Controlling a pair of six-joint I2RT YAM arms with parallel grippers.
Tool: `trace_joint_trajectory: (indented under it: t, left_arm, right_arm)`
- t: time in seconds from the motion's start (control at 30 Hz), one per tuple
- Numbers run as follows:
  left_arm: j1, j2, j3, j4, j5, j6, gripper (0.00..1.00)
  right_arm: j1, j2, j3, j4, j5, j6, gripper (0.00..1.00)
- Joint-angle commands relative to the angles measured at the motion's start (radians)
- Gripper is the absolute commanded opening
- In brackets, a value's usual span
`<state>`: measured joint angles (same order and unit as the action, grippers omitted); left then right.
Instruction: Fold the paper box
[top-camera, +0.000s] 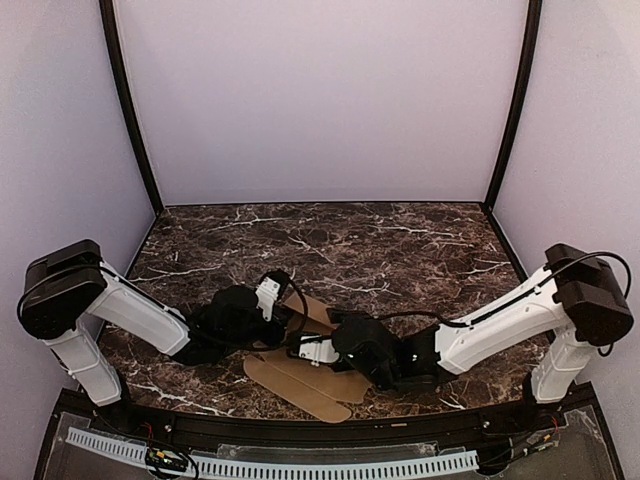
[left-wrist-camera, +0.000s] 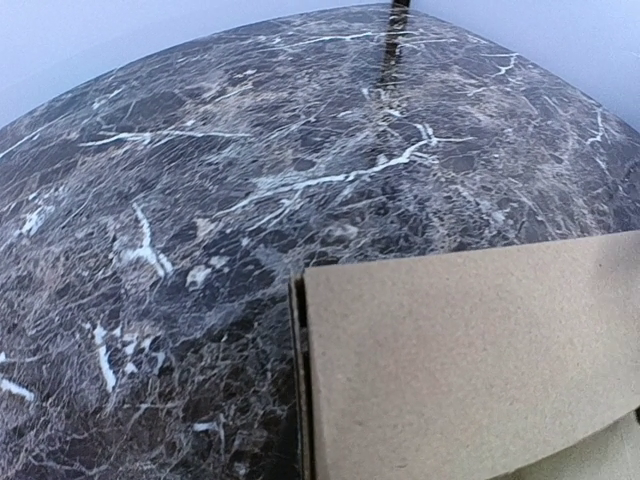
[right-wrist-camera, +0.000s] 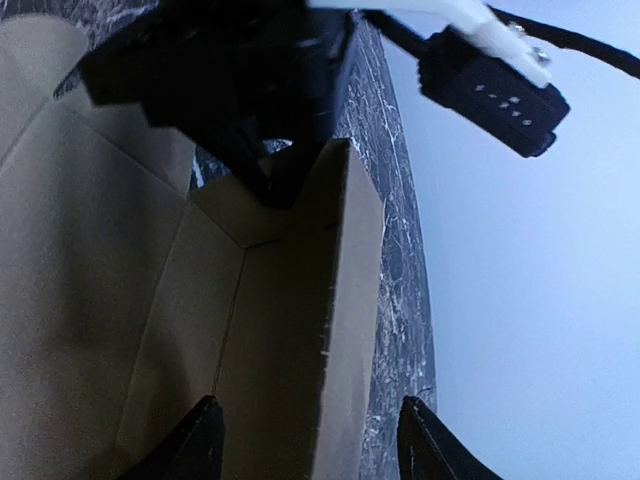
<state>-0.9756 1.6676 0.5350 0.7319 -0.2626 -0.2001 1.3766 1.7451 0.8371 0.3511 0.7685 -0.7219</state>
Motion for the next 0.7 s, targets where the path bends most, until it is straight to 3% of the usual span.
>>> trace_joint_trajectory:
  t: [0.0,0.17,0.4,0.53,0.67]
  left_arm:
    - [-0.008,-0.03,0.048,-0.033,0.088,0.115,0.01]
    - [-0.008,-0.009,0.104,-0.083,0.136,0.154,0.01]
    - [-0.009,0.029,0.137,-0.094,0.189,0.193,0.01]
    - [0.008,0.043,0.16,-0.12,0.27,0.223,0.01]
    - [0.03,0.051,0.164,-0.13,0.389,0.261,0.01]
  right_arm:
    - [0.01,-0.184,0.028,-0.158,-0.152,0.187,0.63]
    - [0.01,-0.335,0.068,-0.262,-0.266,0.285,0.67]
    - [-0.017,-0.443,0.042,-0.304,-0.302,0.434,0.66]
    - [-0.097,-0.477,0.027,-0.319,-0.393,0.56,0.57]
    - [-0.181,-0.465,0.05,-0.345,-0.496,0.67,0.41]
